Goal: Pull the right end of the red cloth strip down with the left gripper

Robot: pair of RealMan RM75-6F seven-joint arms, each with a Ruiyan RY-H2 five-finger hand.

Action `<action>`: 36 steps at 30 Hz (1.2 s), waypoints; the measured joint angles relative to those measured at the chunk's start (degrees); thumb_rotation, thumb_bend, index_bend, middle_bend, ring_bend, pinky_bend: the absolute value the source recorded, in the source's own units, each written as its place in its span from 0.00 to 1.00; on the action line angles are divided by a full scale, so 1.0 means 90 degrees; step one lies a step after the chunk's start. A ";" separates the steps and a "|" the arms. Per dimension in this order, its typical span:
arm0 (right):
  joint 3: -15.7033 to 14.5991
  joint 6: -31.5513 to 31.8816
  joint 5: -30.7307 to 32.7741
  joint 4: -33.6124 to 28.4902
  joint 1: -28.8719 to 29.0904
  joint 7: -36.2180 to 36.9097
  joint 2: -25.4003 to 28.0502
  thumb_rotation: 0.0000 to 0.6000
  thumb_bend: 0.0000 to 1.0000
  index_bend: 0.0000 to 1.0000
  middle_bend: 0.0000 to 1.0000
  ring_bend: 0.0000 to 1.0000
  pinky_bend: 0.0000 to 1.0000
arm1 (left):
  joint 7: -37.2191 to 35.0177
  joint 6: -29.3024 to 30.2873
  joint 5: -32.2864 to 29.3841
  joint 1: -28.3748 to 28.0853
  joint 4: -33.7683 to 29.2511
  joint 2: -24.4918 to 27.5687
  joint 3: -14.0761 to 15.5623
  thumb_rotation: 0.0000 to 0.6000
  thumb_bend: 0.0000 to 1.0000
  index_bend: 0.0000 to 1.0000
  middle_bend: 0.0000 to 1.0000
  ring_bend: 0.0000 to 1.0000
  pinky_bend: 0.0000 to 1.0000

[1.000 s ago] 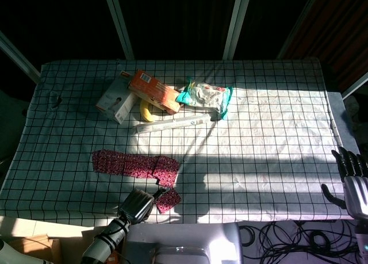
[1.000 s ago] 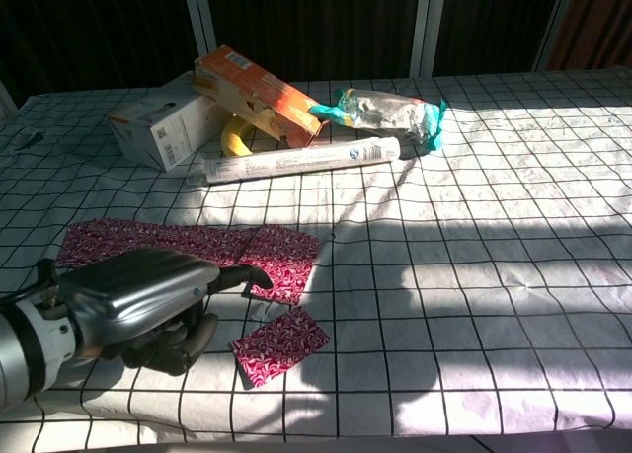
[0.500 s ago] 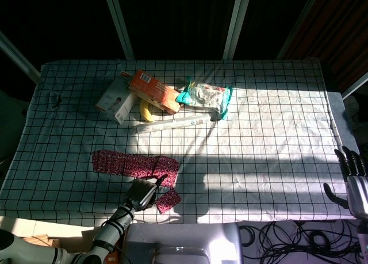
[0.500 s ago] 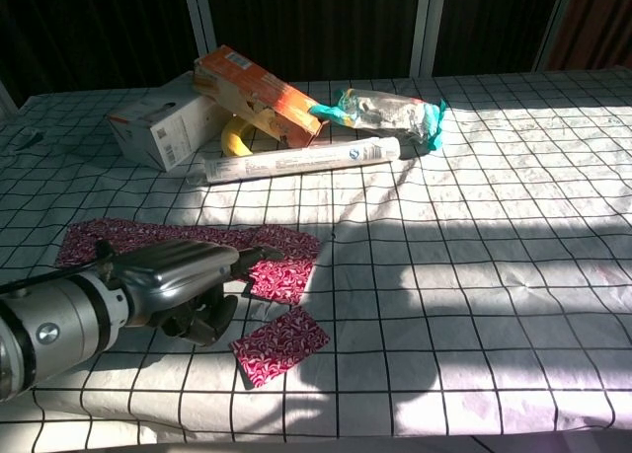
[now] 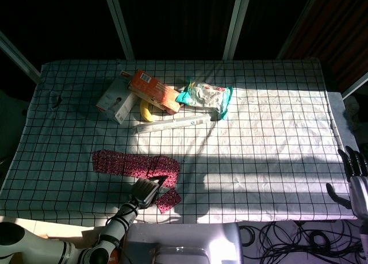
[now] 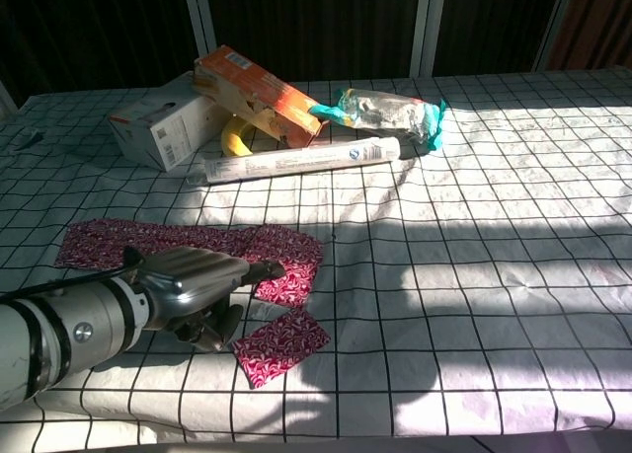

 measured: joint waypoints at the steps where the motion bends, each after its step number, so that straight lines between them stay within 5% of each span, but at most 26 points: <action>1: 0.0001 -0.0002 0.0002 0.0001 -0.0001 0.0006 0.0002 1.00 0.26 0.00 0.00 0.00 0.03 | 0.0014 0.0006 -0.0009 -0.0020 -0.0007 -0.0012 0.0008 1.00 1.00 0.12 1.00 1.00 1.00; 23: 0.0082 0.0119 0.0093 0.0043 -0.0102 0.0378 0.0138 1.00 0.26 0.00 0.00 0.00 0.03 | 0.0823 0.0137 -0.0800 -0.0608 -0.0396 -0.0393 0.0093 1.00 1.00 0.12 1.00 1.00 1.00; 36: 0.0116 0.0072 0.0137 0.0024 -0.0096 0.0381 0.0143 1.00 0.26 0.00 0.00 0.00 0.03 | 0.0547 0.0075 -0.0708 -0.0732 -0.0669 -0.0450 0.0155 1.00 1.00 0.10 1.00 1.00 1.00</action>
